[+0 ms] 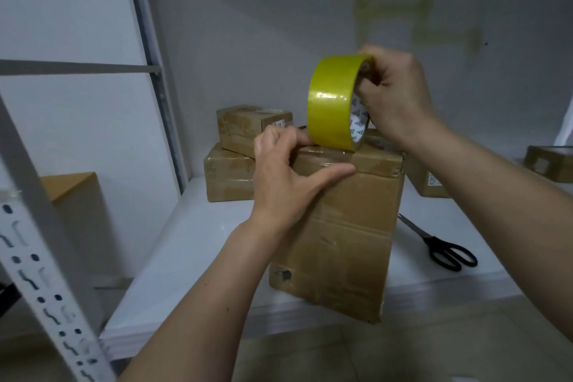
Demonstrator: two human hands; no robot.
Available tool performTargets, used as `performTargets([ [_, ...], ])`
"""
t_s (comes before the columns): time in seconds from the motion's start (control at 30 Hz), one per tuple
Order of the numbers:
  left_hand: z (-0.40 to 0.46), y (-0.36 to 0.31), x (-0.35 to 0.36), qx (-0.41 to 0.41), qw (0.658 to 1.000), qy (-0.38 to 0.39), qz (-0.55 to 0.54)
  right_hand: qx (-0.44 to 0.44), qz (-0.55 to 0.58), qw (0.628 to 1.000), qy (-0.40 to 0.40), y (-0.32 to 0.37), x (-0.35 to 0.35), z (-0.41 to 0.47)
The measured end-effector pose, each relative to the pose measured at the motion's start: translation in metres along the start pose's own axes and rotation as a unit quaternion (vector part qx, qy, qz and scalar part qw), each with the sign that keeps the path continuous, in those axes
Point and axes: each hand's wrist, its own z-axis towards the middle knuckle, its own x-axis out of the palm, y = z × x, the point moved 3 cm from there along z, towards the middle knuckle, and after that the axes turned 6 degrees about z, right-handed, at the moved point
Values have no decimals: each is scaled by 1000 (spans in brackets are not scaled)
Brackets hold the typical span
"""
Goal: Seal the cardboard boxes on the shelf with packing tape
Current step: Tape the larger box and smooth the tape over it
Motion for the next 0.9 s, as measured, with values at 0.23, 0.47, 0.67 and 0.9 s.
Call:
performTargets([
  [0.23, -3, -7, 3, 16, 999, -42, -29, 249, -1, 956, 155, -21, -4, -12],
  [0.47, 4, -2, 3, -2, 1000, 14, -19, 304, -28, 922, 237, -25, -11, -20],
  [0.67, 23, 3, 2, -22, 988, 149, -39, 270, -161, 936, 161, -32, -20, -18],
  [0.9, 13, -8, 13, -93, 982, 161, -47, 219, -173, 958, 70, -37, -38, -9],
])
